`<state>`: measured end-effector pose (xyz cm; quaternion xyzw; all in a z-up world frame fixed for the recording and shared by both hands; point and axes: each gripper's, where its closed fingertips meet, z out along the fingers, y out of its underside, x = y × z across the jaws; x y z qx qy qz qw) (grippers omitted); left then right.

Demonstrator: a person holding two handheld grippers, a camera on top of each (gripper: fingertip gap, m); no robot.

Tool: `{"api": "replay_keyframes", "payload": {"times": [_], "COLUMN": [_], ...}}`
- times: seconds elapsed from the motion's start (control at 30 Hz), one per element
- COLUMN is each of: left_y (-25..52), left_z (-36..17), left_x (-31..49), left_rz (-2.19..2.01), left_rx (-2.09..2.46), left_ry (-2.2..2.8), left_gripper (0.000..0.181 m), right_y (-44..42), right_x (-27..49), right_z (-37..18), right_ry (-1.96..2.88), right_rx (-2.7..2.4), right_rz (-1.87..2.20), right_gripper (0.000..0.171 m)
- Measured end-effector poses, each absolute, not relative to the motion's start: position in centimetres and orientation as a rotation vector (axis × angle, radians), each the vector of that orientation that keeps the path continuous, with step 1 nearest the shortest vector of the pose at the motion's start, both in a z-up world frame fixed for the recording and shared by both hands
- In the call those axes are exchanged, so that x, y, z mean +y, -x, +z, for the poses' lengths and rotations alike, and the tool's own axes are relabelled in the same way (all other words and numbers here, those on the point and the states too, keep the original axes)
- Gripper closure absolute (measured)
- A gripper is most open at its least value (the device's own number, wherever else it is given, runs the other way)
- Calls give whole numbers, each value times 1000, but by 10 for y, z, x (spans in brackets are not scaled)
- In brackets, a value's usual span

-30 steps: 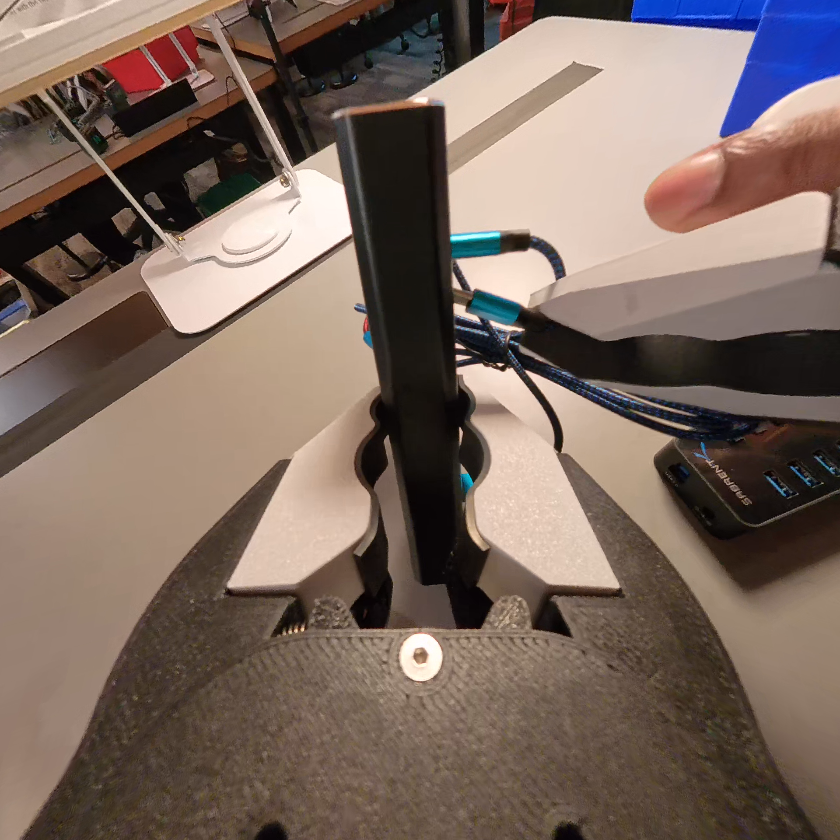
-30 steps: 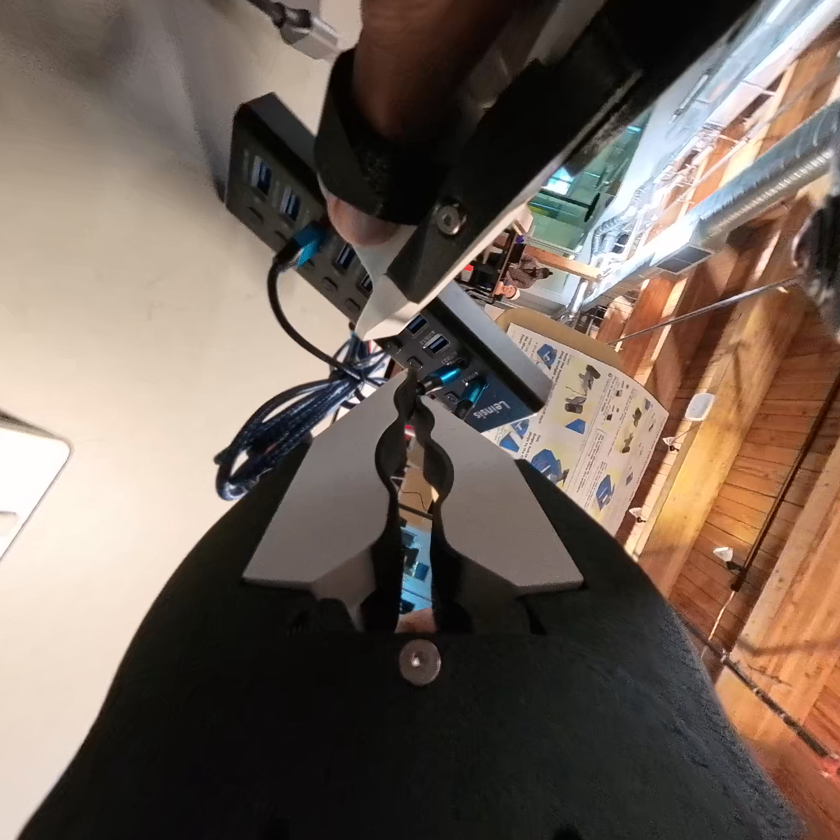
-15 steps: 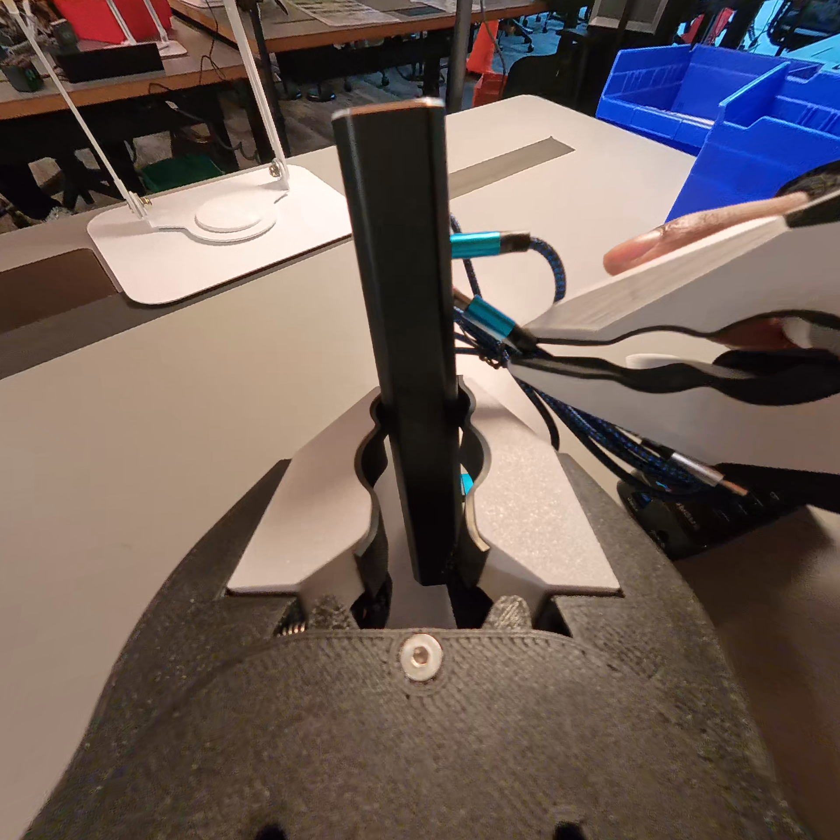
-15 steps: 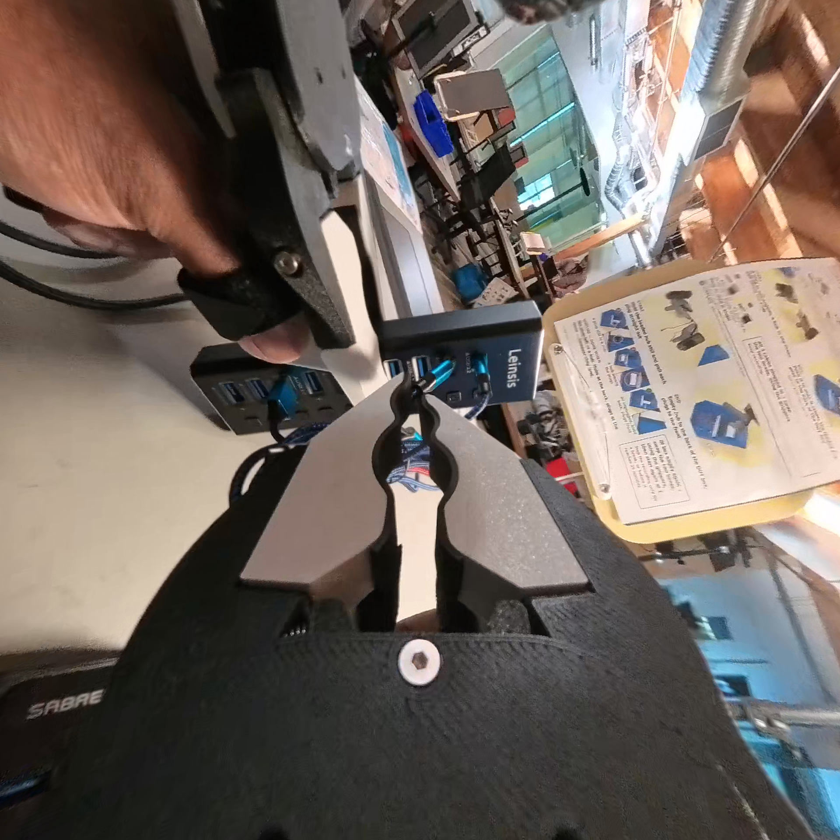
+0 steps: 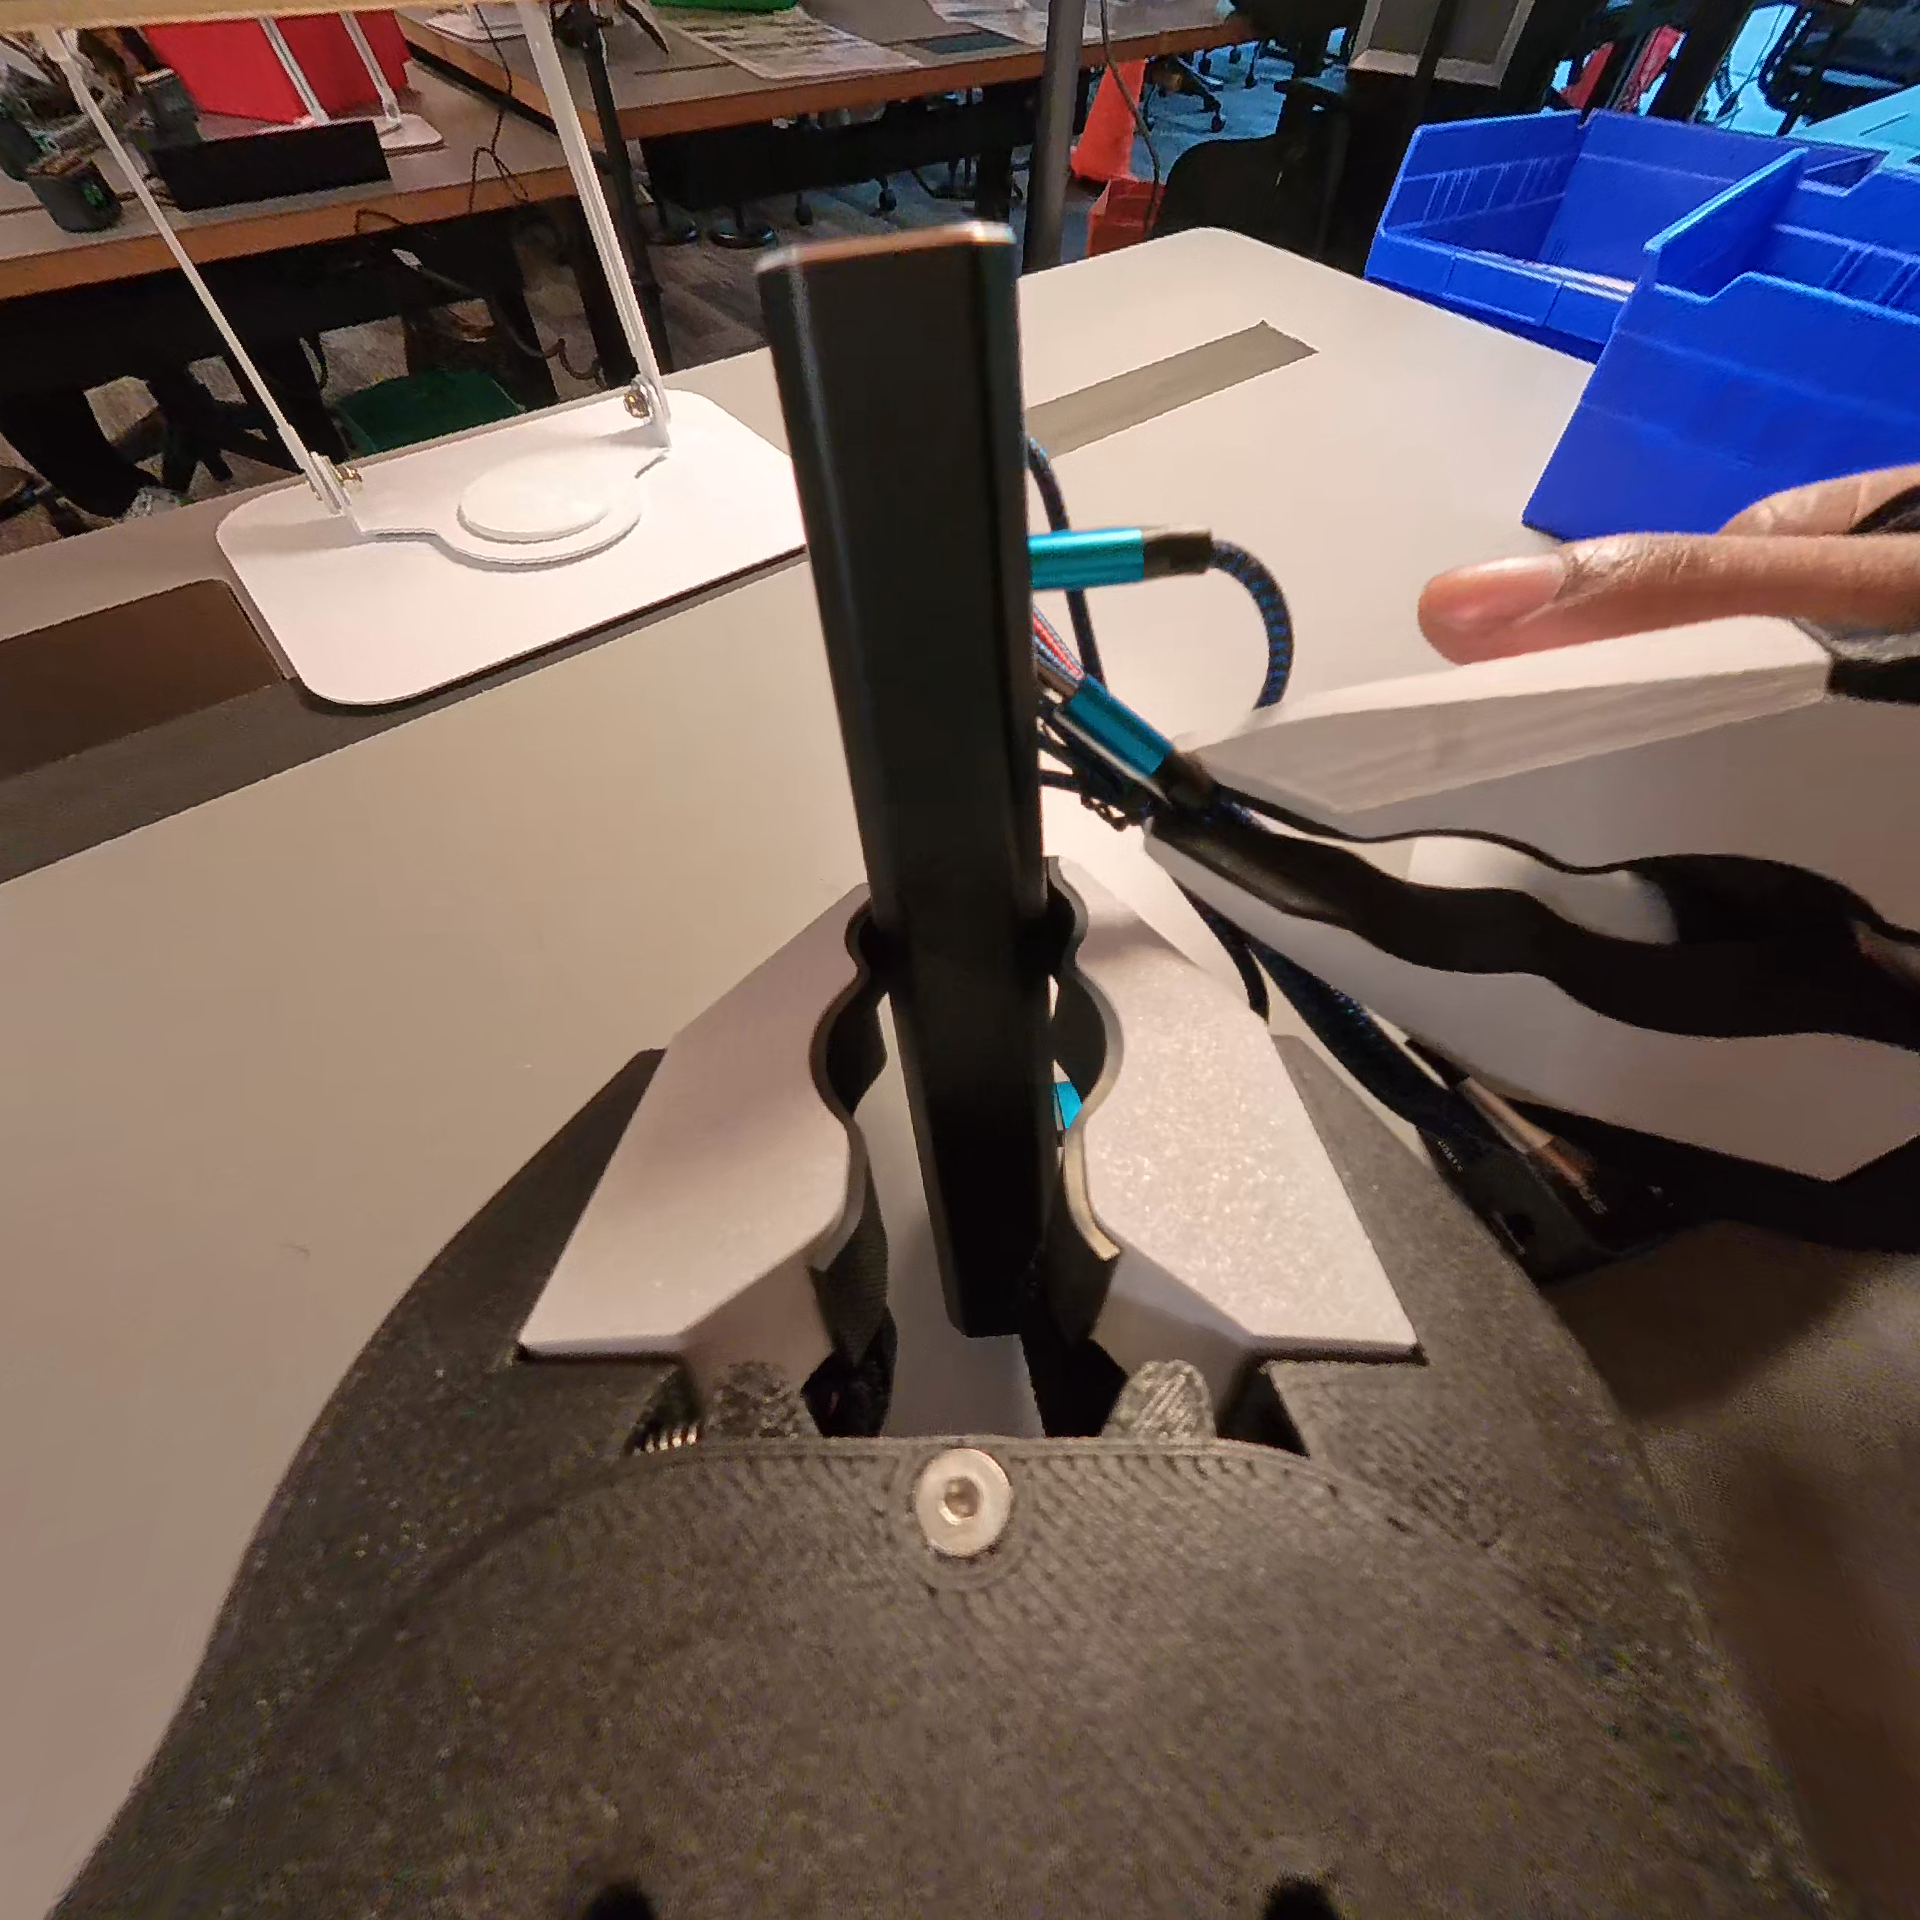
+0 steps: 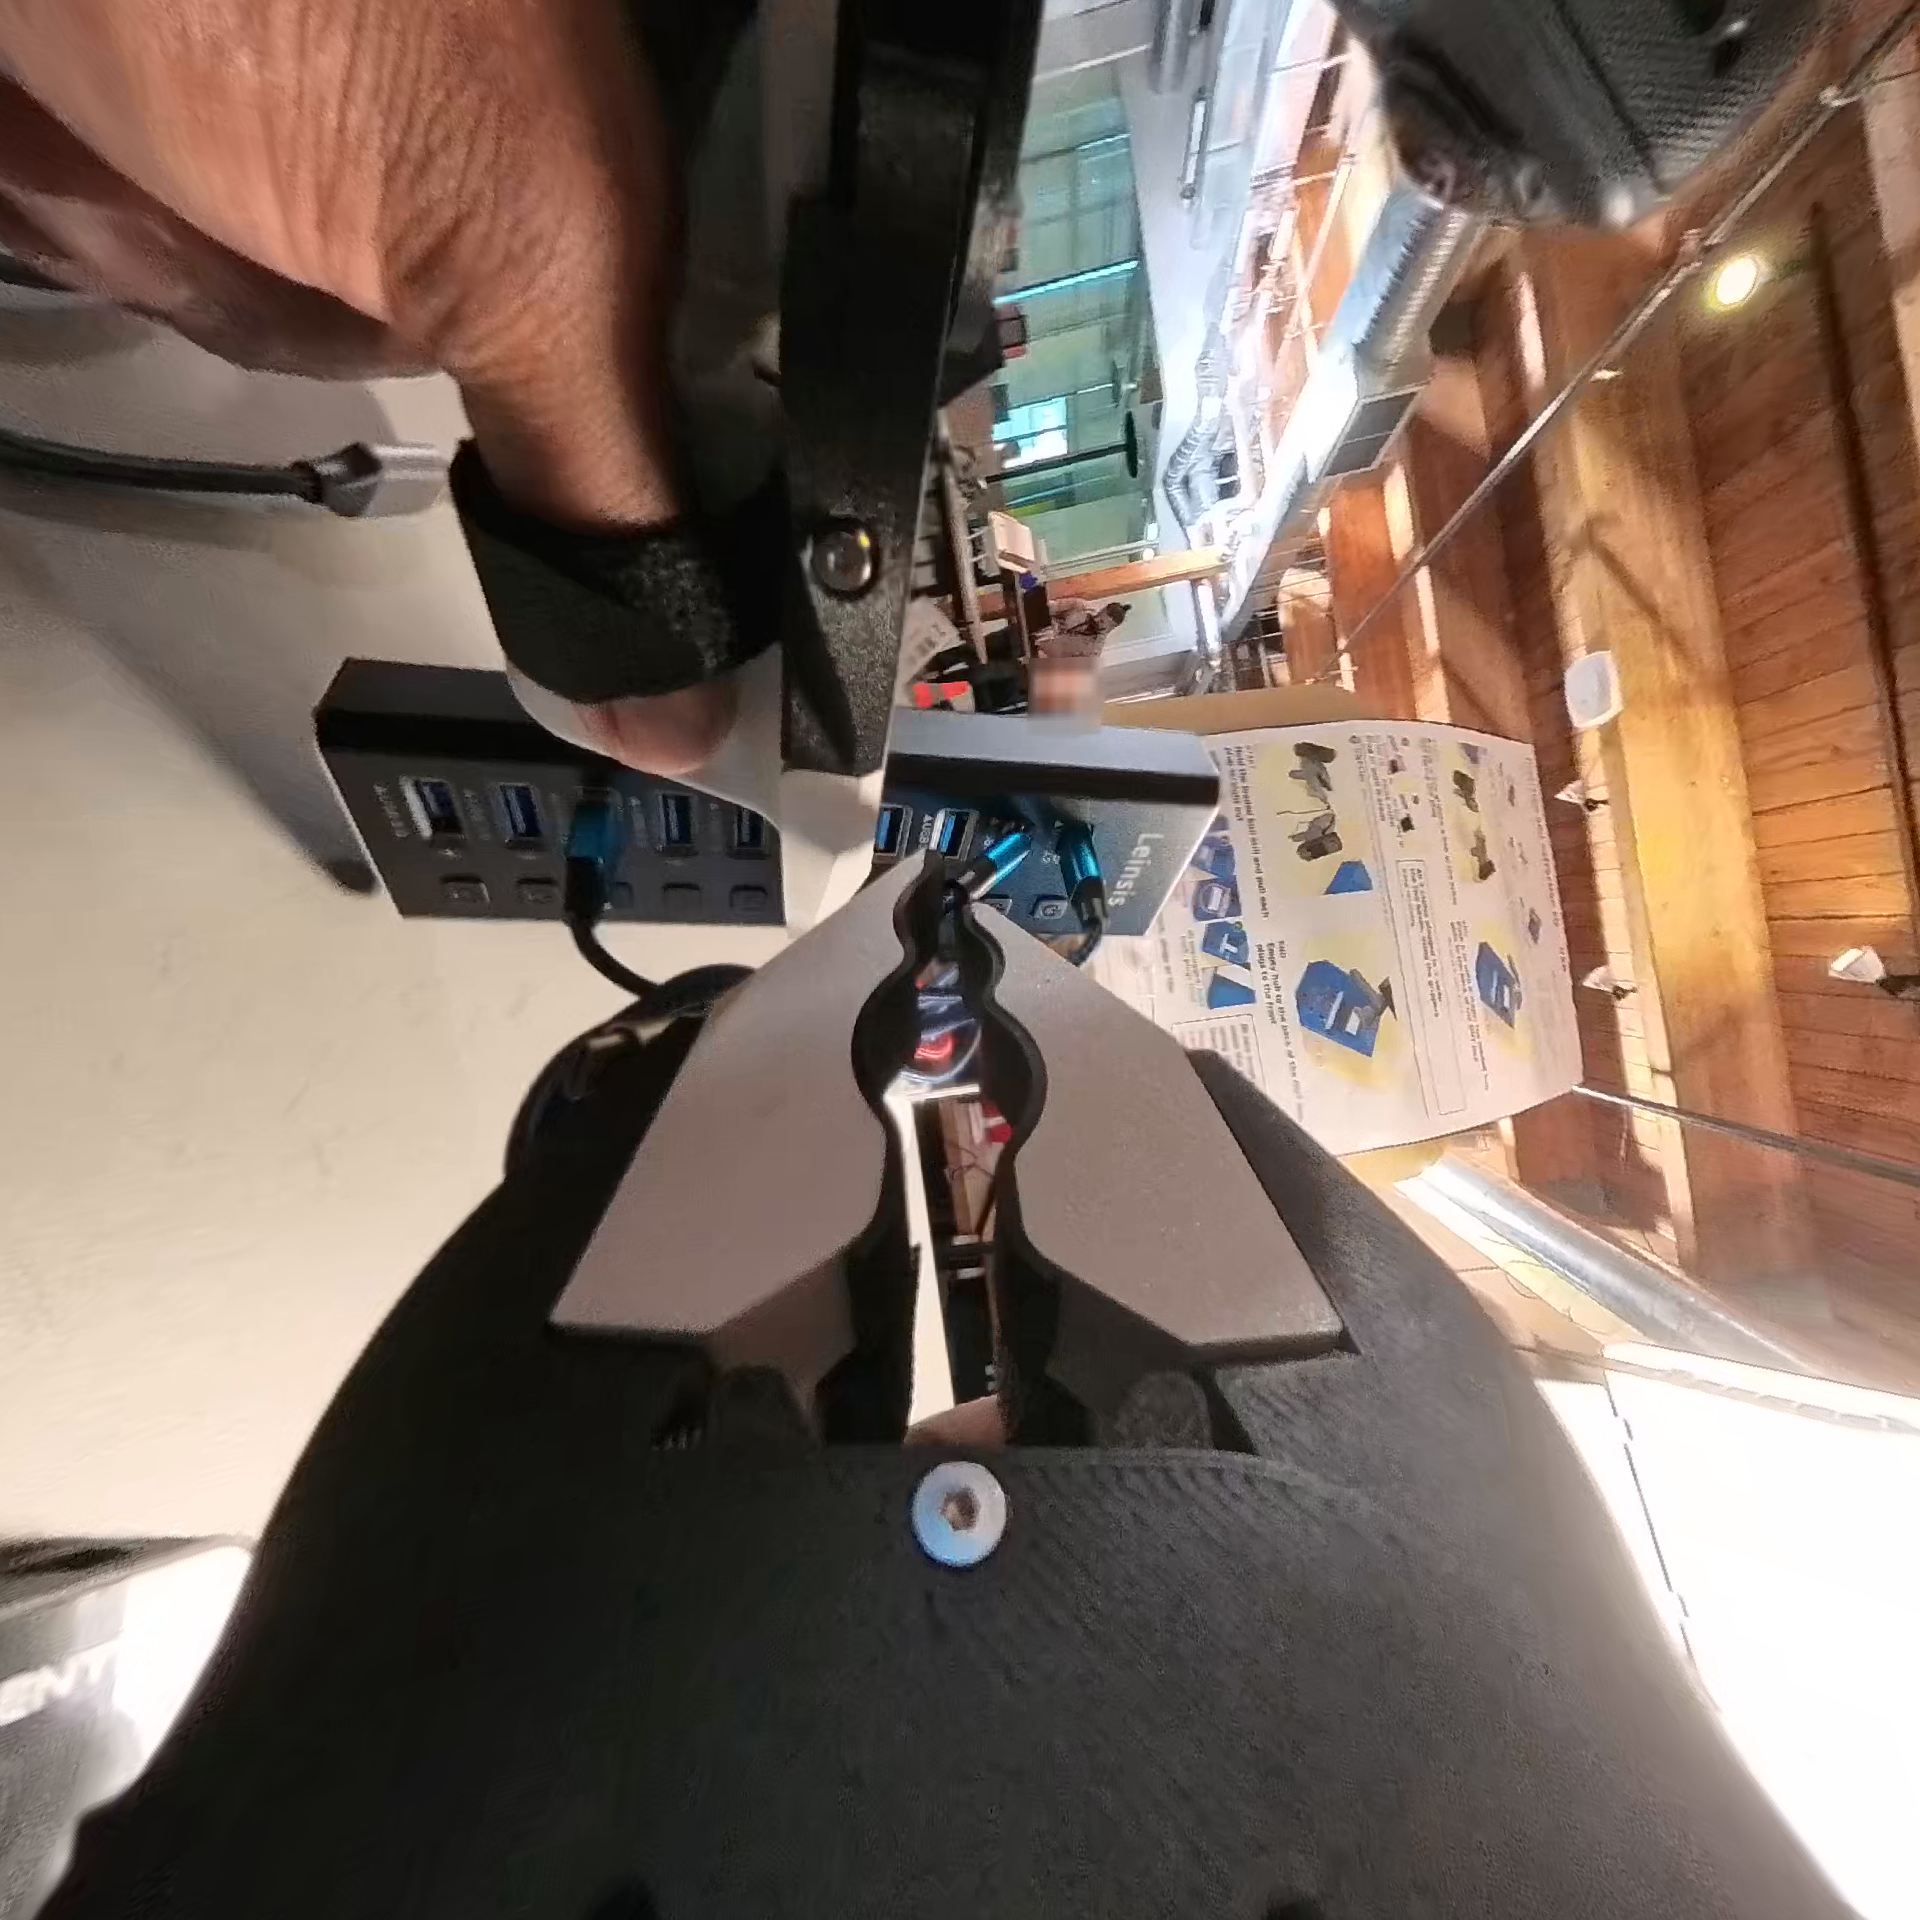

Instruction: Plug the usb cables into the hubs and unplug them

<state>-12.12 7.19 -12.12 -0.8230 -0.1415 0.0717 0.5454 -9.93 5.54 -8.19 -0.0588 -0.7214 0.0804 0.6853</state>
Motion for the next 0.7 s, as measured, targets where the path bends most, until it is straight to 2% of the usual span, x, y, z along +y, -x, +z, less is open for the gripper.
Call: {"api": "replay_keyframes", "payload": {"times": [0.7], "left_y": [114], "left_z": [-125], "left_x": [76], "left_rz": [285], "left_rx": [-218], "left_ry": [2026], "left_gripper": [152], "right_y": [83], "right_x": [74], "right_z": [-92], "right_ry": [-114], "right_rx": [-1846], "right_rz": [-164], "right_gripper": [171]}}
